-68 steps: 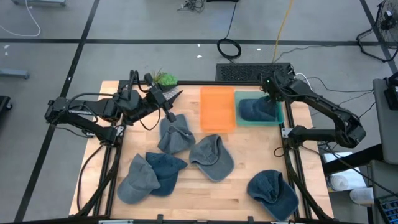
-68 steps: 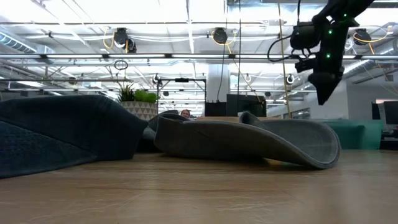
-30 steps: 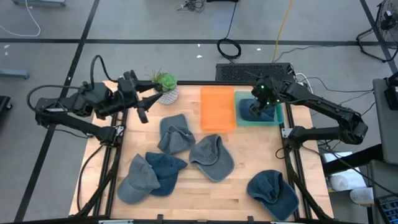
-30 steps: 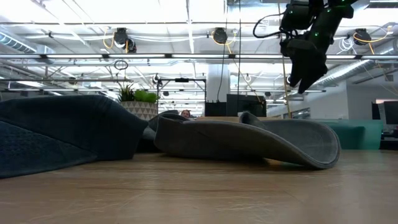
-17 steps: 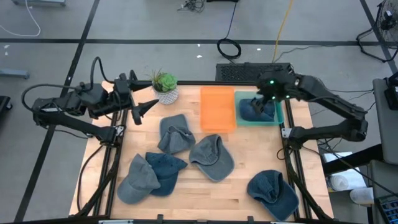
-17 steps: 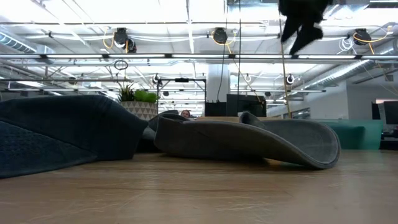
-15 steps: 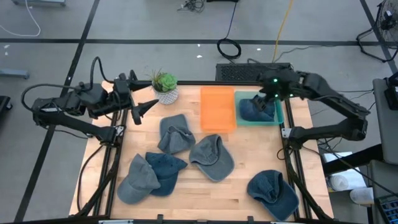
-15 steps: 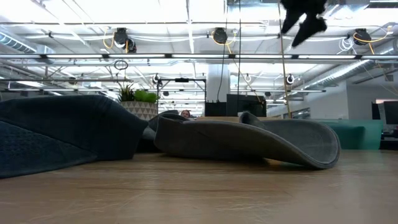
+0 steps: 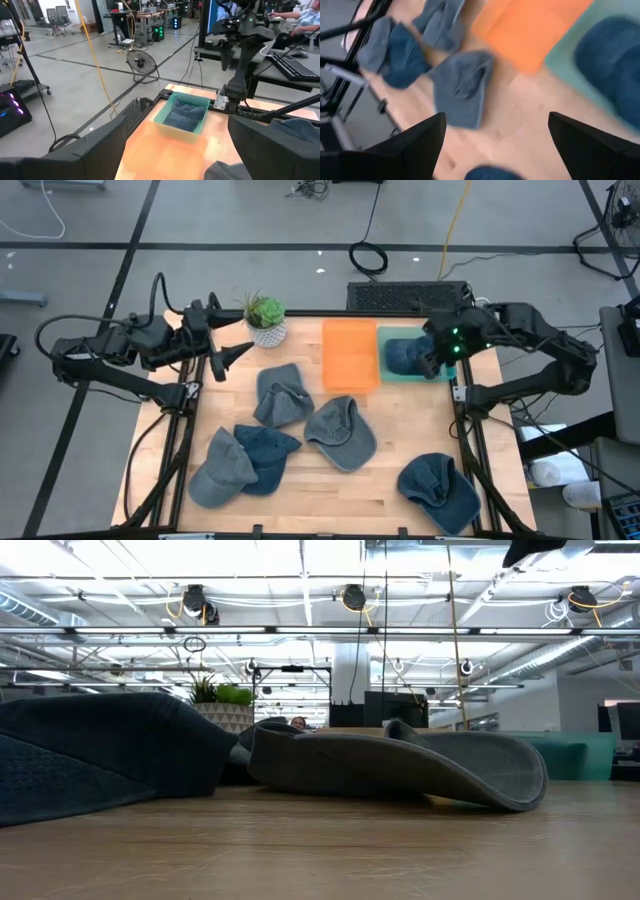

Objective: Pick & Place hat
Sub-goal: Put the right blue cap in the blue bin

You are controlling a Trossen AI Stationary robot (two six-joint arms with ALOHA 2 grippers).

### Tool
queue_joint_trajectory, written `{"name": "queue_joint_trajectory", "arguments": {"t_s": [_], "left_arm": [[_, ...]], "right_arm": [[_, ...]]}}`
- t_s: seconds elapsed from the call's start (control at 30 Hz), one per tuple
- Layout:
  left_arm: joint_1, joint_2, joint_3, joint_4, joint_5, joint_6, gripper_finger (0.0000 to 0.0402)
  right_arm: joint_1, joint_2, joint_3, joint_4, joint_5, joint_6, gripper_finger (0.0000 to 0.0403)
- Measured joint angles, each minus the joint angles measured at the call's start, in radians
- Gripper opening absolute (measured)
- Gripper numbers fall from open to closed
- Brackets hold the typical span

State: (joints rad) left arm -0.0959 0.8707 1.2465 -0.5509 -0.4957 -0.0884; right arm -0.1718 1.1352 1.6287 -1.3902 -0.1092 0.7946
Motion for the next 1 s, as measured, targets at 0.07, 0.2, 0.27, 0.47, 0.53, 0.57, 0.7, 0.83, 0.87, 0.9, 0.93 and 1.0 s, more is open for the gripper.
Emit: {"name": "queue_joint_trajectory", "arguments": {"t_s": [0.07, 0.2, 0.27, 0.47, 0.53, 0.57, 0.7, 0.83, 0.87, 0.9, 0.93, 1.0], "left_arm": [[0.000, 0.000, 0.000, -0.001, 0.003, 0.000, 0.0350], [0.000, 0.000, 0.000, -0.001, 0.003, 0.000, 0.0346], [0.000, 0.000, 0.000, -0.001, 0.004, 0.004, 0.0345], [0.000, 0.000, 0.000, -0.002, 0.008, 0.006, 0.0346], [0.000, 0.000, 0.000, -0.002, 0.008, 0.005, 0.0343], [0.000, 0.000, 0.000, -0.003, 0.008, 0.004, 0.0342], [0.000, 0.000, 0.000, -0.009, 0.009, 0.004, 0.0340], [0.000, 0.000, 0.000, -0.008, 0.009, 0.003, 0.0340], [0.000, 0.000, 0.000, -0.008, 0.009, 0.002, 0.0340], [0.000, 0.000, 0.000, -0.008, 0.009, 0.000, 0.0340], [0.000, 0.000, 0.000, -0.008, 0.009, 0.000, 0.0340], [0.000, 0.000, 0.000, -0.008, 0.009, 0.000, 0.0340]], "right_arm": [[0.049, 0.017, 0.000, 0.007, -0.024, 0.031, 0.0337], [0.136, 0.050, 0.000, 0.015, -0.079, 0.066, 0.0338], [0.178, 0.066, 0.000, 0.023, -0.109, 0.086, 0.0337], [0.306, 0.106, 0.000, 0.034, -0.217, 0.178, 0.0334], [0.353, 0.113, 0.000, 0.036, -0.256, 0.205, 0.0334], [0.380, 0.116, 0.000, 0.041, -0.267, 0.214, 0.0334], [0.488, 0.120, -0.001, 0.068, -0.288, 0.215, 0.0334], [0.566, 0.119, -0.001, 0.077, -0.283, 0.258, 0.0334], [0.584, 0.121, -0.001, 0.078, -0.280, 0.274, 0.0334], [0.600, 0.123, -0.001, 0.083, -0.280, 0.288, 0.0334], [0.619, 0.124, -0.001, 0.087, -0.280, 0.302, 0.0334], [0.658, 0.129, -0.001, 0.084, -0.280, 0.340, 0.0334]]}}
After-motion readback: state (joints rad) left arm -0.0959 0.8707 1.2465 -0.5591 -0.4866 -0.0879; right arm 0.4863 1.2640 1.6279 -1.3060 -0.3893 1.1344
